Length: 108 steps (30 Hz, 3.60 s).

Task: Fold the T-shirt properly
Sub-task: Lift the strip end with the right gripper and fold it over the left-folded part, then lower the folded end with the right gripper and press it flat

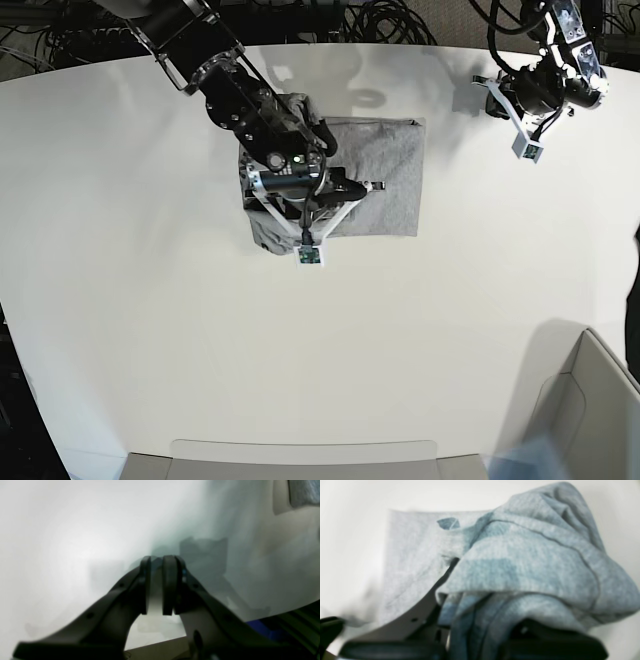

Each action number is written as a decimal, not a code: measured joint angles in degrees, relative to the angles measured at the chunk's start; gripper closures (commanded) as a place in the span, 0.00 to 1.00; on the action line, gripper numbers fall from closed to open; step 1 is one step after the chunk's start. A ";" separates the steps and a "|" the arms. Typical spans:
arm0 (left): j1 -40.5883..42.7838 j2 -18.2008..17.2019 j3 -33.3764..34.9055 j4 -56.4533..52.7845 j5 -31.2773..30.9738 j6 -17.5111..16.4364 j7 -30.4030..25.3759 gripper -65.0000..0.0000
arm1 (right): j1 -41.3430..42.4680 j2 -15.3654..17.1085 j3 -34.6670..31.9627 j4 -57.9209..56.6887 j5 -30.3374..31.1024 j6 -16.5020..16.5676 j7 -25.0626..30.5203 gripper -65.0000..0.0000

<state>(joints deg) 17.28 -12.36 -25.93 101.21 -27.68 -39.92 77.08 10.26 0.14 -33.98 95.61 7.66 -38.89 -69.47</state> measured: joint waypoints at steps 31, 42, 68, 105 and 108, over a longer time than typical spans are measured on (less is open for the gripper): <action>-0.13 -0.02 0.31 -0.07 0.02 0.00 0.00 0.87 | 12.33 -8.09 -17.42 -18.84 -4.92 0.09 -1.03 0.55; -0.15 0.04 0.31 -0.07 0.00 0.00 0.00 0.87 | 17.92 -8.13 -33.48 -18.84 -4.87 0.26 3.65 0.55; 1.46 1.42 0.20 0.20 -0.81 0.00 -0.76 0.87 | 23.37 -7.96 -34.49 -30.60 -4.72 14.73 23.15 0.55; 2.73 3.15 1.29 6.54 0.26 0.00 -2.60 0.87 | -2.19 0.11 -8.72 -1.84 -6.16 19.61 8.94 0.55; 2.71 3.17 1.31 6.54 0.26 0.00 -2.58 0.87 | -0.28 -1.27 -12.48 -6.34 -6.14 18.64 9.25 0.55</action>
<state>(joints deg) 19.99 -9.19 -24.62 107.74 -27.42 -39.92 74.50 9.98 -1.13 -46.46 89.27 1.52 -20.25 -60.23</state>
